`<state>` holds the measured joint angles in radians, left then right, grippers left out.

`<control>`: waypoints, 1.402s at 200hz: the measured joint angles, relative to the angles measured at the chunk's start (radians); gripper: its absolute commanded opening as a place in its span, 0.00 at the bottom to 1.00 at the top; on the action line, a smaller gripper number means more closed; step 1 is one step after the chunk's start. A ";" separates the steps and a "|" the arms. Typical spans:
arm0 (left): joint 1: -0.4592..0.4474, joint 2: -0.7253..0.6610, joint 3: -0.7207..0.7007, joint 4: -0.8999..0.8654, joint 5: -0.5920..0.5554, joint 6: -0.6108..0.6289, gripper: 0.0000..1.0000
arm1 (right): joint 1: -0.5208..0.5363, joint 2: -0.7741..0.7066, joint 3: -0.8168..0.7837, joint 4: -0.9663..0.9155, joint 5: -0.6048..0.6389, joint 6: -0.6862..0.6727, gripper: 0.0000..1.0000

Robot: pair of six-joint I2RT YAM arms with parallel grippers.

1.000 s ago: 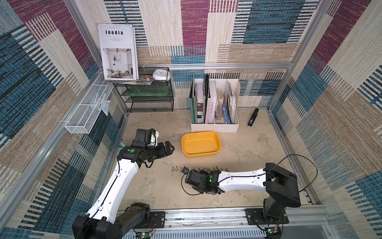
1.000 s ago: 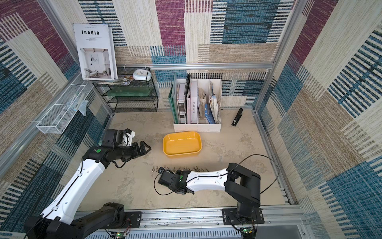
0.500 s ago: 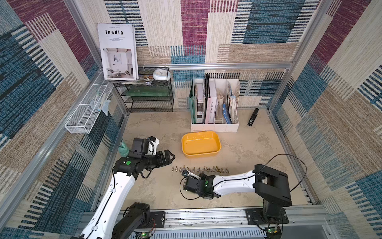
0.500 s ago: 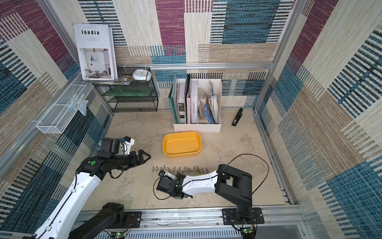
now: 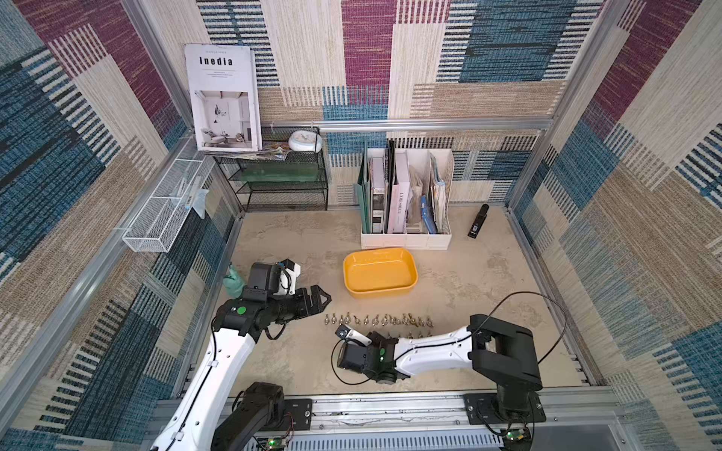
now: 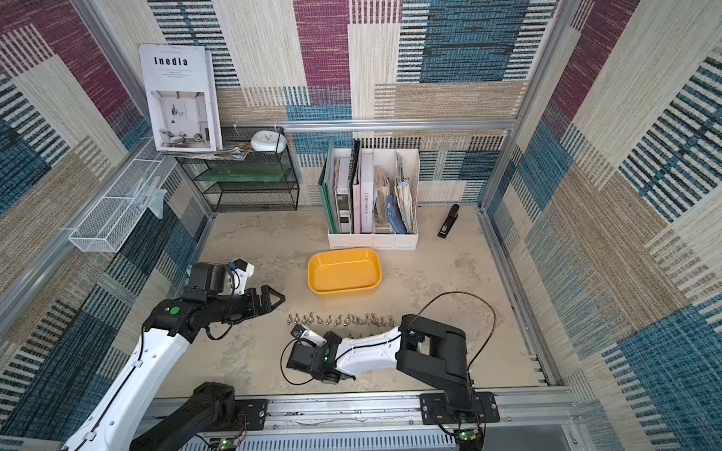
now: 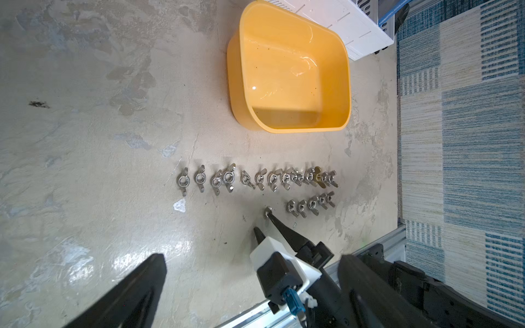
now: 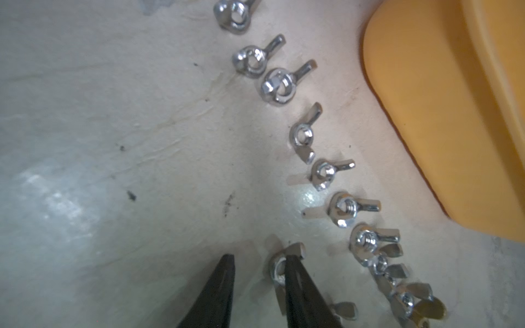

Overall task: Take out the wing nut from the storage box
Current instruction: Place the wing nut at the center of the board, then reset both arms

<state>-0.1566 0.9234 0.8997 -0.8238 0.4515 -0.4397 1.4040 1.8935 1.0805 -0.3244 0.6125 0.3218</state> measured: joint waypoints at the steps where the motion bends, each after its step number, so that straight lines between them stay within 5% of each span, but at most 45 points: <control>1: 0.000 0.000 0.000 0.000 0.000 0.000 0.99 | 0.000 0.000 0.000 0.000 -0.001 0.001 0.44; 128: 0.000 0.009 -0.011 -0.029 0.000 -0.024 0.96 | -0.032 -0.264 -0.008 -0.141 -0.089 0.089 0.54; 182: -0.045 0.006 -0.087 -0.051 0.014 -0.126 0.85 | -0.183 -0.430 -0.130 -0.144 -0.129 0.133 0.71; 215: -0.152 0.002 -0.107 -0.055 -0.024 -0.216 0.87 | -0.283 -0.549 -0.214 -0.107 -0.164 0.135 1.00; 238: -0.212 0.012 -0.103 -0.056 -0.071 -0.269 1.00 | -0.340 -0.602 -0.254 -0.088 -0.179 0.125 0.99; 280: -0.245 0.071 -0.037 -0.050 -0.153 -0.304 0.99 | -0.450 -0.666 -0.263 -0.047 -0.171 0.105 0.99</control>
<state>-0.4015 0.9947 0.8627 -0.8742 0.2989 -0.7437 0.9539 1.2274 0.8177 -0.3710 0.4412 0.4267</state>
